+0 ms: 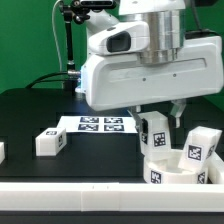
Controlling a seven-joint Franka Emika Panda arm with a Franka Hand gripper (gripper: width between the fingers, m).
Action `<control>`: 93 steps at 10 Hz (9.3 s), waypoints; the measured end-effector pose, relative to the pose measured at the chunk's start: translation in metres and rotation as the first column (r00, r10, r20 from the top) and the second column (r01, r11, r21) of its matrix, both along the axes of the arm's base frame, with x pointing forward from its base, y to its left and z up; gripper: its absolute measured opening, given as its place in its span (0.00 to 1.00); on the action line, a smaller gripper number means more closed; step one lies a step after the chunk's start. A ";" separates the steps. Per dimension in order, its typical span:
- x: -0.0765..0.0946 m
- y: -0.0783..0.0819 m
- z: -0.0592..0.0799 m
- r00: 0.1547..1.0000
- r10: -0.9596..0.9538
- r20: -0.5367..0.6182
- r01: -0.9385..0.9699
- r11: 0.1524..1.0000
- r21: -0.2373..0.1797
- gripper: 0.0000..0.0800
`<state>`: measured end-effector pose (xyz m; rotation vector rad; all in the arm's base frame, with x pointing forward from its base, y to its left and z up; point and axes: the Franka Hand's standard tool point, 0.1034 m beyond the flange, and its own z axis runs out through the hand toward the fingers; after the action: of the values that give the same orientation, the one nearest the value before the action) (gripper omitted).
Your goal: Assemble stool
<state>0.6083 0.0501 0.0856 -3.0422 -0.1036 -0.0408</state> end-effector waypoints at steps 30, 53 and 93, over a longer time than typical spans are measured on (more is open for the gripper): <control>0.003 0.012 0.032 -0.131 -0.927 -0.351 0.991 -0.125 -0.040 0.81; 0.004 0.011 0.027 0.823 0.566 0.043 -0.565 0.824 -0.034 0.81; -0.006 -0.002 -0.002 0.900 -0.436 0.002 0.436 0.900 -0.004 0.43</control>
Offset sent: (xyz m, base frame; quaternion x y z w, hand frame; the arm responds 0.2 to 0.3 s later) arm 0.0000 0.0000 0.0000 0.0000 0.0000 0.1938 0.9810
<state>0.6022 0.0480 0.0837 -3.0004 0.5821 -0.0743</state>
